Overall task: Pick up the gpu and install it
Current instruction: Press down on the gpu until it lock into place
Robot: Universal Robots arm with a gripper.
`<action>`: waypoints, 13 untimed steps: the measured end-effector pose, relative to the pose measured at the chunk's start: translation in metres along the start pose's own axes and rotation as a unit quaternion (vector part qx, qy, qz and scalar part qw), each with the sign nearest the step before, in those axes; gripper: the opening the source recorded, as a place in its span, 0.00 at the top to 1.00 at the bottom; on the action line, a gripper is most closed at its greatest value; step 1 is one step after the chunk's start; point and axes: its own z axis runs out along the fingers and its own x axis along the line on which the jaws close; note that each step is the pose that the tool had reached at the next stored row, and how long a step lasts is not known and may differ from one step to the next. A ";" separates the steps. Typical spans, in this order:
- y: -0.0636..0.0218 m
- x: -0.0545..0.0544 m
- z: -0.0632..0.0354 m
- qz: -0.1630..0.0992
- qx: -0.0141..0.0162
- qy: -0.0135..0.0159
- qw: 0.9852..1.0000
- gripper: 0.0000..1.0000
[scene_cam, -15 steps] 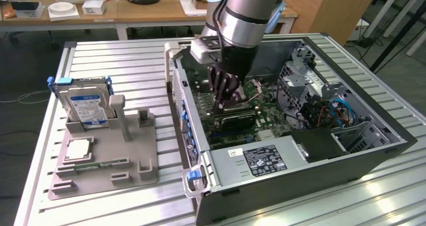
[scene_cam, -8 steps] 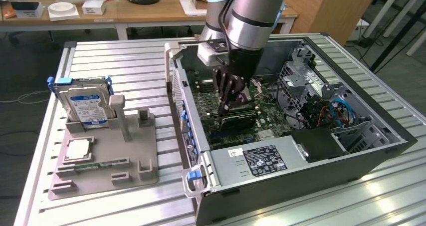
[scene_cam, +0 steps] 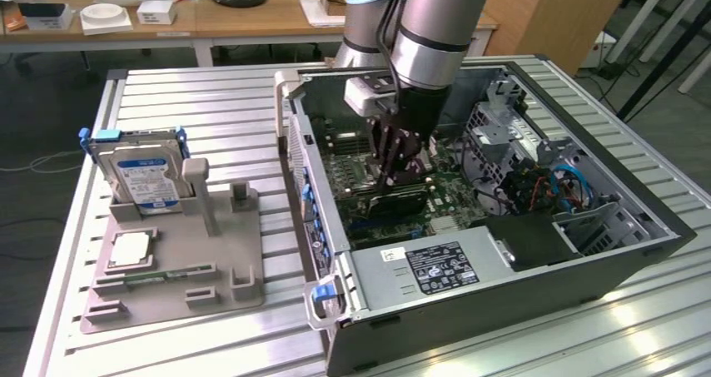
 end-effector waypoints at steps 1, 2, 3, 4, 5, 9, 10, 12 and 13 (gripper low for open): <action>0.0000 0.000 0.0000 0.000 0.000 0.000 1.000 0.89; 0.0000 0.000 0.0000 0.000 0.000 0.000 1.000 0.89; -0.0002 0.000 0.0003 0.000 0.000 0.000 1.000 0.89; -0.0003 0.000 0.0010 0.000 0.000 0.000 1.000 0.89; -0.0003 0.000 0.0016 0.000 0.000 0.000 1.000 0.89; -0.0006 0.000 0.0044 0.000 0.000 0.001 1.000 0.89; -0.0007 0.000 0.0051 0.000 0.000 0.001 1.000 0.89; -0.0011 0.000 0.0069 0.000 0.001 0.000 1.000 0.89; -0.0011 -0.001 0.0077 0.000 0.001 0.000 1.000 0.89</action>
